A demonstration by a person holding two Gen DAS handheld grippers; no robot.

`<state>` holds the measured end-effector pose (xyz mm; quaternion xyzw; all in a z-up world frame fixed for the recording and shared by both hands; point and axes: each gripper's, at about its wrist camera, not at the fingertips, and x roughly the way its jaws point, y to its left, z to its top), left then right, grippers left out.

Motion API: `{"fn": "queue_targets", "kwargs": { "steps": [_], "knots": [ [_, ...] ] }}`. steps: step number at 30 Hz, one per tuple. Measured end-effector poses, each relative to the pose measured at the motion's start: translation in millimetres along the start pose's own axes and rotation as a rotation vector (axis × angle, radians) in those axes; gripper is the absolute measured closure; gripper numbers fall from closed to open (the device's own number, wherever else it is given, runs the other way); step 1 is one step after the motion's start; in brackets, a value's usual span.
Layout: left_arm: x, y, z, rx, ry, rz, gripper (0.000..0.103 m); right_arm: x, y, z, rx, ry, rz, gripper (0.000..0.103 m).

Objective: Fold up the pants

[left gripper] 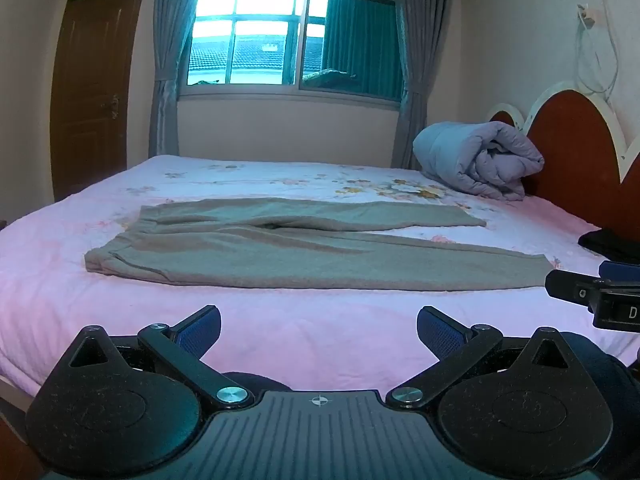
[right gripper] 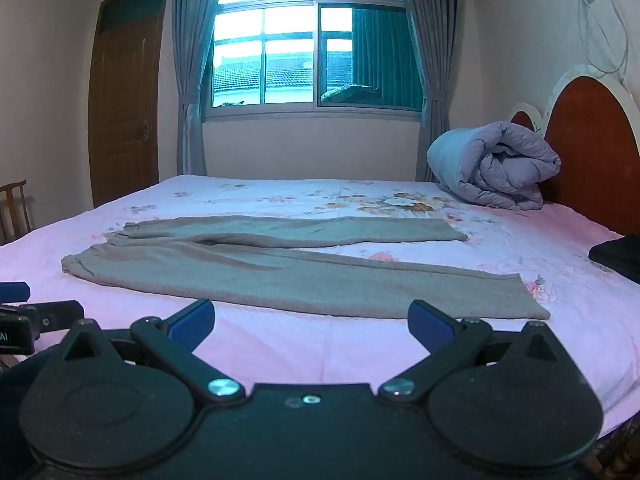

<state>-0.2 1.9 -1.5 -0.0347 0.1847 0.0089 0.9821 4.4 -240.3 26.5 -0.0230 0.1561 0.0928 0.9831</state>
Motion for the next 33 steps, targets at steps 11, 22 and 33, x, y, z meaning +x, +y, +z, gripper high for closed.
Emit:
{"fn": "queue_targets", "kwargs": {
  "steps": [11, 22, 33],
  "knots": [
    [2.9, -1.4, -1.0, 0.002, 0.002, 0.001, 0.0, 3.0, -1.4, -1.4, -0.002, 0.004, 0.0, 0.006],
    [0.0, 1.5, -1.6, 0.002, 0.002, 0.006, 0.0, 3.0, -1.1, -1.8, -0.003, 0.006, -0.001, 0.006],
    [0.3, 1.5, -2.9, 0.003, 0.005, 0.007, 0.0, 3.3, -2.9, -2.9, -0.002, 0.009, -0.002, 0.006]
  ]
}}
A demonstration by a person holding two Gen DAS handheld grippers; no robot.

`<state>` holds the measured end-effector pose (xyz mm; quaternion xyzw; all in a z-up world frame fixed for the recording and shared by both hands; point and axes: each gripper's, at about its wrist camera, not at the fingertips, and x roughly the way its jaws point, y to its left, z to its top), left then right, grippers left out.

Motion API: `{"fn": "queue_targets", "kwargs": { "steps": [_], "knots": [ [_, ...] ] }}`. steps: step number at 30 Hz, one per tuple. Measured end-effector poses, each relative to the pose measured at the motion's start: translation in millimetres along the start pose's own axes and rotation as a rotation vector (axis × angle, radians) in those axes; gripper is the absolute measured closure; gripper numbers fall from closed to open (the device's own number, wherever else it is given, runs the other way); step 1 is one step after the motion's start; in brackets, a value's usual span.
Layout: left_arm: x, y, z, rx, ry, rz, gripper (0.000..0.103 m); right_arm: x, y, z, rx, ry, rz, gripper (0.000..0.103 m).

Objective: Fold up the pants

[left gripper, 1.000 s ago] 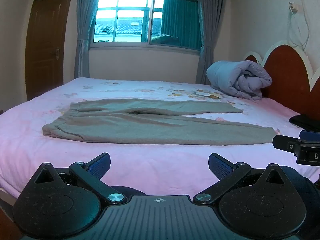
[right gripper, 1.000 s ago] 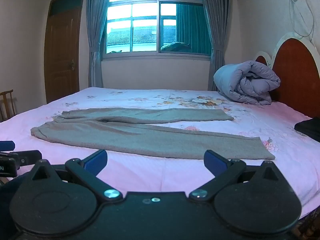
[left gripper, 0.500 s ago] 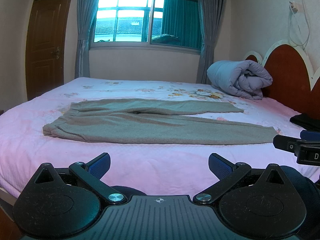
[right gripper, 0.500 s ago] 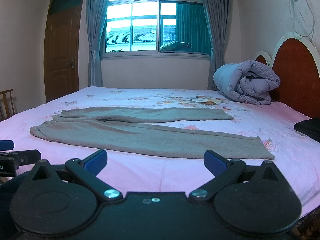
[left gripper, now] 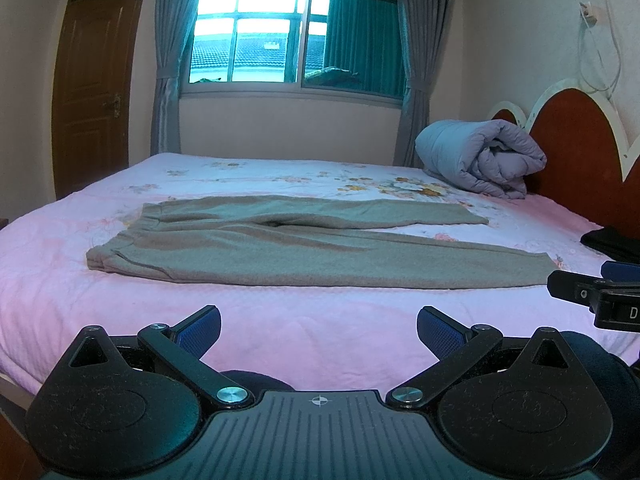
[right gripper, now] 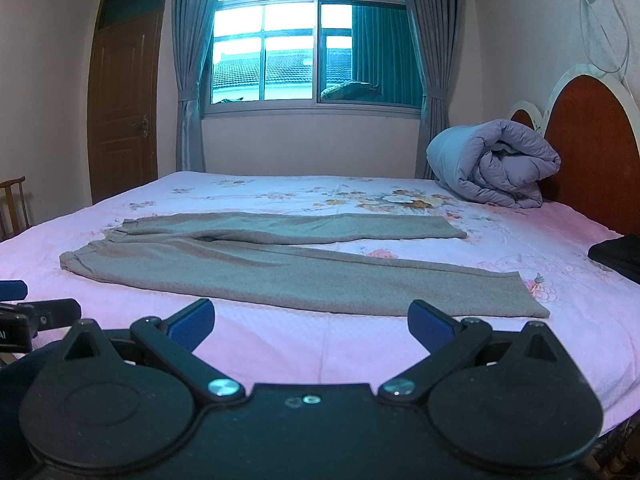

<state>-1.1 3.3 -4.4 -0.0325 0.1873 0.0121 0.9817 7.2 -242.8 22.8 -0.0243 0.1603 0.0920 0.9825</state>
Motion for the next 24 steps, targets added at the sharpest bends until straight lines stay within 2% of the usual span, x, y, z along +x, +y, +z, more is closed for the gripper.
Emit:
{"fn": "queue_targets", "kwargs": {
  "steps": [24],
  "knots": [
    [3.0, 3.8, -3.9, -0.002, 0.004, 0.0, 0.0, 5.4, -3.0, -1.6, 0.002, 0.008, -0.004, 0.006]
  ]
}}
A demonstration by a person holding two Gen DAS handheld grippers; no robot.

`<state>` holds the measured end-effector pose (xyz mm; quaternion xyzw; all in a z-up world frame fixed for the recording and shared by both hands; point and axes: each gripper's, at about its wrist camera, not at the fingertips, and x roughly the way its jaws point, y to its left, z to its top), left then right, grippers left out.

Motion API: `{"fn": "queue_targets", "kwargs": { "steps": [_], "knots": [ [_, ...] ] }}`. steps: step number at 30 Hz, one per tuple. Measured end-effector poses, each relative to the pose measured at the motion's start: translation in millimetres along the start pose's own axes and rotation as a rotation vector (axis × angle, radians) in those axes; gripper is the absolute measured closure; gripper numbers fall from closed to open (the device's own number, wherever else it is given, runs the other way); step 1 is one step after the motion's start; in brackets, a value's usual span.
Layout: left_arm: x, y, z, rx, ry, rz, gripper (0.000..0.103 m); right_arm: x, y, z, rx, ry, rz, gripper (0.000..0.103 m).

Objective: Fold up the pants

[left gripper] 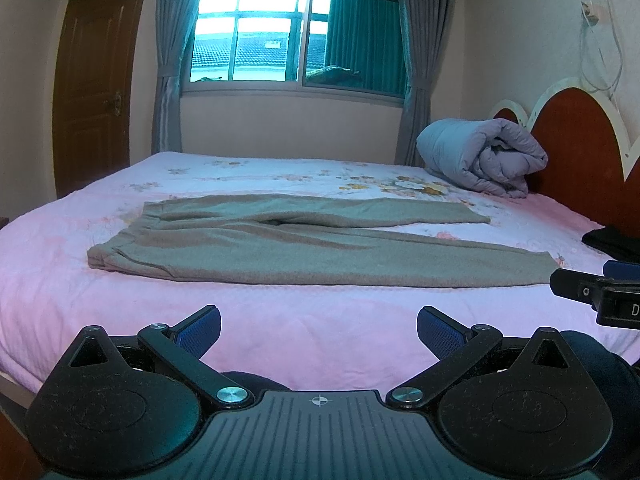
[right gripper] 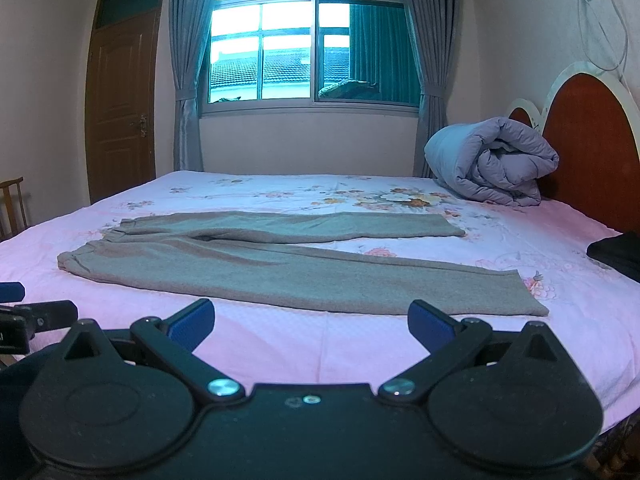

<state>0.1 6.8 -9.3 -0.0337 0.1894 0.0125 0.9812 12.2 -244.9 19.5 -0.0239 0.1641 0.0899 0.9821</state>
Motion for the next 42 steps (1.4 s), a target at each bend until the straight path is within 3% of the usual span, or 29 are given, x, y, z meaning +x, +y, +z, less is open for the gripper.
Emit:
{"fn": "queue_targets", "kwargs": {
  "steps": [30, 35, 42],
  "knots": [
    [0.3, 1.8, 1.2, -0.006, 0.003, -0.003, 0.0, 0.3, 0.3, 0.4, -0.001, 0.001, 0.0, 0.006],
    [8.0, 19.8, 16.4, -0.035, 0.015, 0.024, 0.0, 1.0, -13.4, 8.5, 0.052, -0.005, 0.015, 0.006],
    [53.4, 69.6, 54.3, -0.107, 0.034, 0.071, 0.0, 31.8, -39.8, 45.0, 0.026, -0.064, -0.046, 0.006]
  ]
}}
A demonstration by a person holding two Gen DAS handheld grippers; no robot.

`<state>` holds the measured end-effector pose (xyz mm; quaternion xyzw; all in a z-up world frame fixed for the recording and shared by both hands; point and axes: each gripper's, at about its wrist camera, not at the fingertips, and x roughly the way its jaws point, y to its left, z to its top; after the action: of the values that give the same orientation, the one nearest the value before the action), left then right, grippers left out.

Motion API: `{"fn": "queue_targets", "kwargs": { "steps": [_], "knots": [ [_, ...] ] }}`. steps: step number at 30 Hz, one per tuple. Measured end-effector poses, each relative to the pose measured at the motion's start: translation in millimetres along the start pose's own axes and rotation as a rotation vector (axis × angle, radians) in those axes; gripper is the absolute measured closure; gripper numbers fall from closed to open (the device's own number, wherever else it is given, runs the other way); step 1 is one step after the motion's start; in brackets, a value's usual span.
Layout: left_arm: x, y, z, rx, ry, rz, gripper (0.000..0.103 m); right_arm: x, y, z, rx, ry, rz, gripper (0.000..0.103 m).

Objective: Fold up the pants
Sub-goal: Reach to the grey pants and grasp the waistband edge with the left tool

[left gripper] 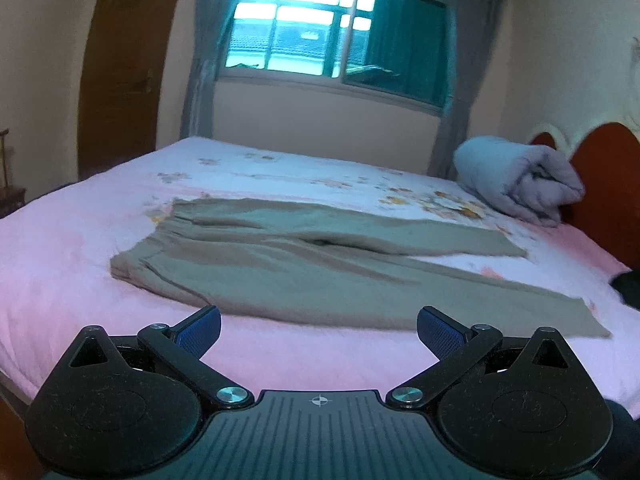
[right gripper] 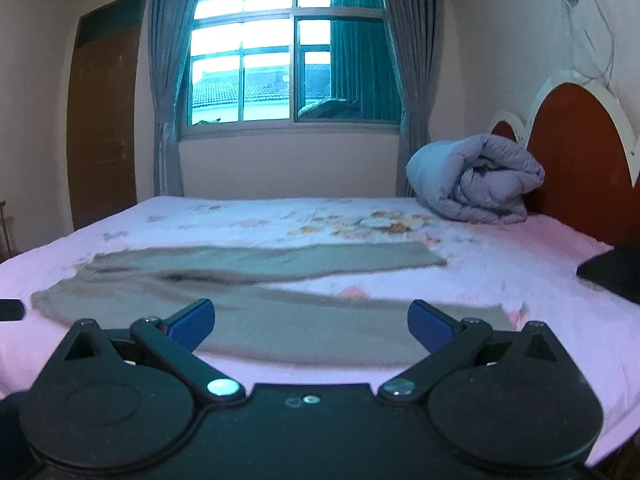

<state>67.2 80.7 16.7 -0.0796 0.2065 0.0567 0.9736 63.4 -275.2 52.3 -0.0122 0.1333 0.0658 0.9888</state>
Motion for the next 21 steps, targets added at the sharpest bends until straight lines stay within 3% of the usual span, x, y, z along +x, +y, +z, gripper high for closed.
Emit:
{"fn": "queue_targets", "kwargs": {
  "steps": [3, 7, 14, 18, 21],
  "knots": [
    [29.2, 11.2, 16.1, 0.041, 0.027, 0.099, 0.0, 21.1, -8.4, 15.3, -0.018, -0.011, -0.01, 0.006],
    [70.3, 33.9, 44.8, 0.063, 0.065, 0.116, 0.0, 46.1, -15.2, 35.5, -0.047, -0.027, 0.002, 0.006],
    [146.5, 79.7, 120.6, 0.144, 0.05, 0.215, 0.0, 110.3, -30.4, 90.9, -0.06, -0.061, 0.021, 0.006],
    [192.5, 106.5, 161.1, 0.129, 0.052, 0.281, 0.0, 163.5, -43.1, 112.5, -0.016, -0.033, 0.026, 0.006],
    [225.1, 122.9, 174.8, 0.147, 0.038, 0.281, 0.0, 203.6, -43.0, 117.3, -0.007, 0.017, 0.049, 0.006]
  ]
}}
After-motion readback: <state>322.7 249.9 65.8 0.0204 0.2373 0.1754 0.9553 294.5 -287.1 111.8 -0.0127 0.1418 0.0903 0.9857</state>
